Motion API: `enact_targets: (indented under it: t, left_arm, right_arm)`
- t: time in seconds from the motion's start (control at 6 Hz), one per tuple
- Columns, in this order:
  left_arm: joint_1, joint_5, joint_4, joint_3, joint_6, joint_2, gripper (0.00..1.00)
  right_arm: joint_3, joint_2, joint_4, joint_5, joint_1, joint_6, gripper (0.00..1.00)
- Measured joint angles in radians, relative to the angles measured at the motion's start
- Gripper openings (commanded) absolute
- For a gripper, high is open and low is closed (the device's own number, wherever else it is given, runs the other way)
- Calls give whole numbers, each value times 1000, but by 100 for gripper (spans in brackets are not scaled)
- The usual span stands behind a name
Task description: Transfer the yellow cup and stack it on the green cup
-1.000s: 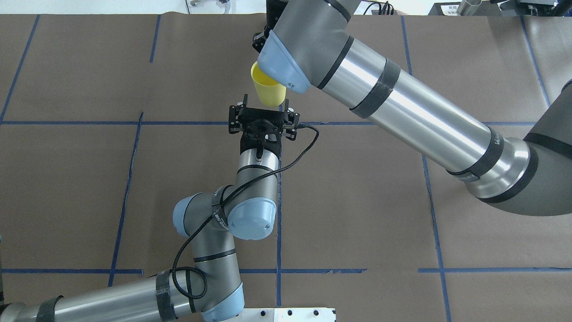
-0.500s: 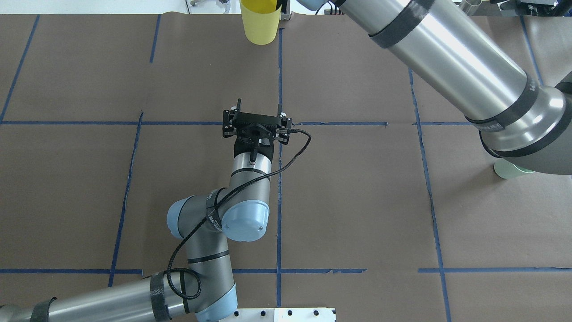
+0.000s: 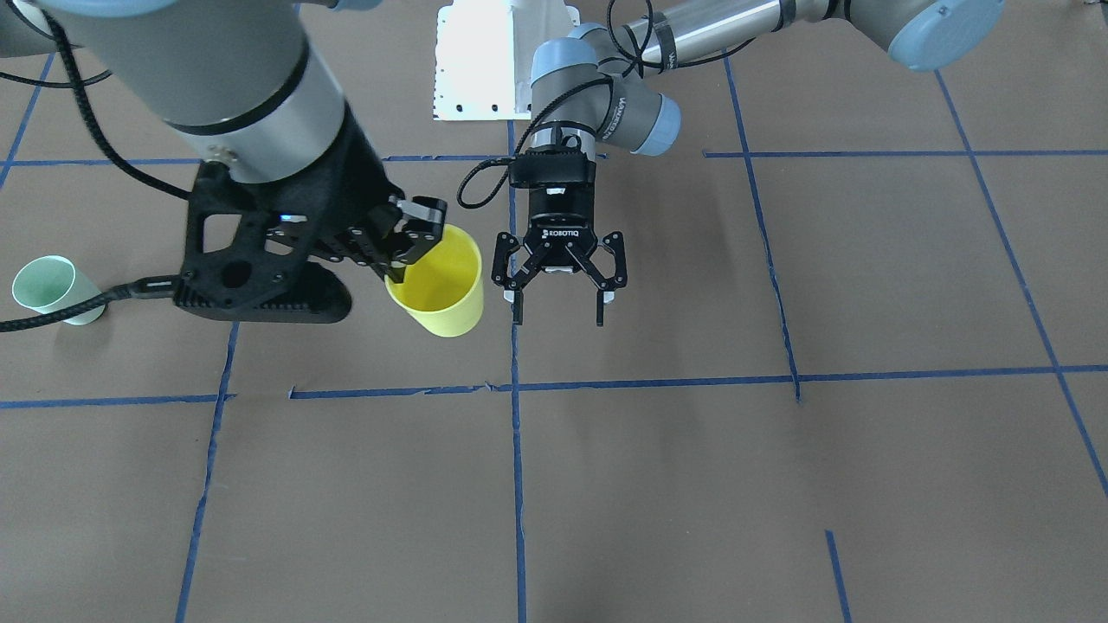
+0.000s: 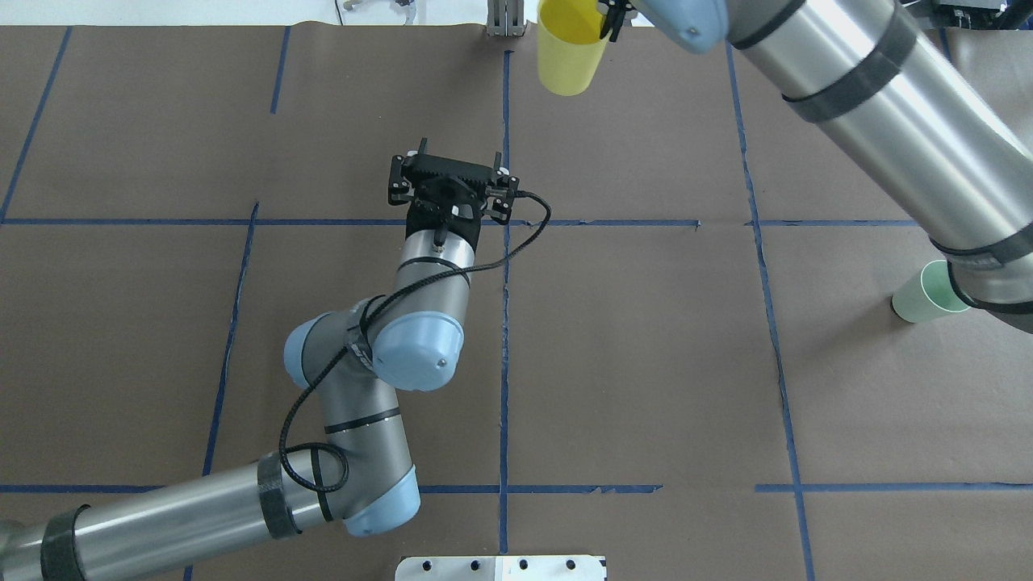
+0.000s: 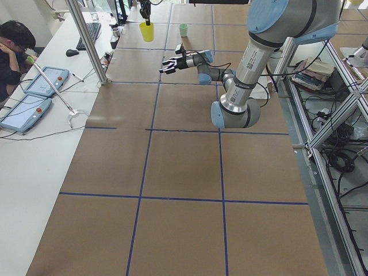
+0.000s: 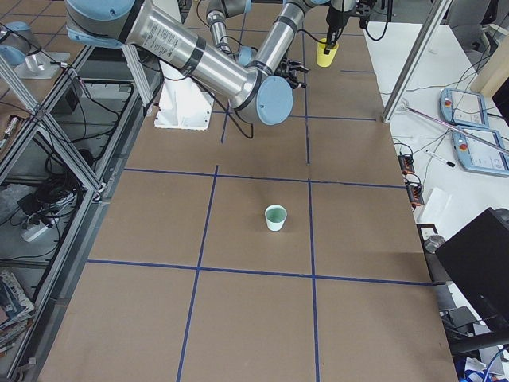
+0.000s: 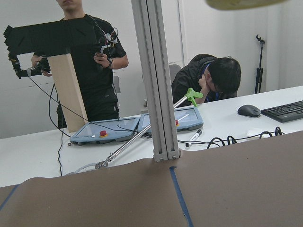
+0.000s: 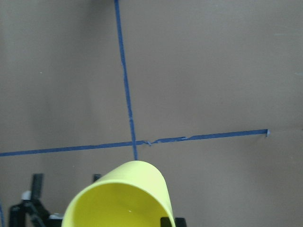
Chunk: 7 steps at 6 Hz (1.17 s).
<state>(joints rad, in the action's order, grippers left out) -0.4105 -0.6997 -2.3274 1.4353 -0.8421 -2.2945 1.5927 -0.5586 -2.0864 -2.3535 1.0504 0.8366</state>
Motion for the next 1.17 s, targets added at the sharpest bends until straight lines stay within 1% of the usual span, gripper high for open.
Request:
enact_targets:
  t: [0.17, 0.33, 0.5, 0.67, 0.83, 1.0, 1.17]
  left_arm:
    - [-75, -114, -44, 25, 16, 31, 99]
    - [-162, -260, -59, 56, 21, 80, 99]
    - [-243, -395, -59, 73, 18, 115, 100]
    - [-304, -490, -53, 78, 12, 142, 100]
    - [-340, -542, 2, 82, 12, 171, 100]
    - [-359, -584, 149, 107, 17, 185, 100]
    - [-373, -656, 326, 155, 24, 193, 100]
  right_arm:
    - [113, -127, -1, 0, 27, -65, 0]
    - [225, -263, -1, 0, 61, -161, 0]
    - [305, -377, -1, 2, 95, -273, 0]
    - [366, -482, 1, 6, 127, -395, 0]
    - [404, -578, 3, 8, 167, -516, 0]
    - [415, -649, 6, 10, 204, -619, 0]
    - [418, -713, 11, 10, 238, -705, 0]
